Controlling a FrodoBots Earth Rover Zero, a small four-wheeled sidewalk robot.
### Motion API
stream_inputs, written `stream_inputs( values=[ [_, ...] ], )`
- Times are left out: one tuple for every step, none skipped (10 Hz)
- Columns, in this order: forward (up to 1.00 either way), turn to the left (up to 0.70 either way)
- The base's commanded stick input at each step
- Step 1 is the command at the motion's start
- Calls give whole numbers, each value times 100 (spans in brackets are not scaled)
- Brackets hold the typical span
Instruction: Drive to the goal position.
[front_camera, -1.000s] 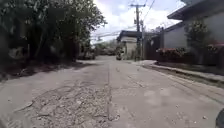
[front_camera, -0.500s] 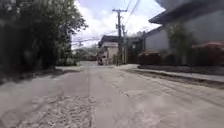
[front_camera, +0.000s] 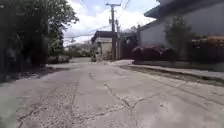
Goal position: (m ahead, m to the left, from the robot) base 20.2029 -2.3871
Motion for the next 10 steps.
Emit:
stream_inputs(
  values=[
    [100, 0],
    [100, 0],
    [100, 0],
    [100, 0],
    [100, 0],
    [100, 0],
    [100, -1],
    [100, -2],
    [100, -2],
    [100, -2]
  ],
)
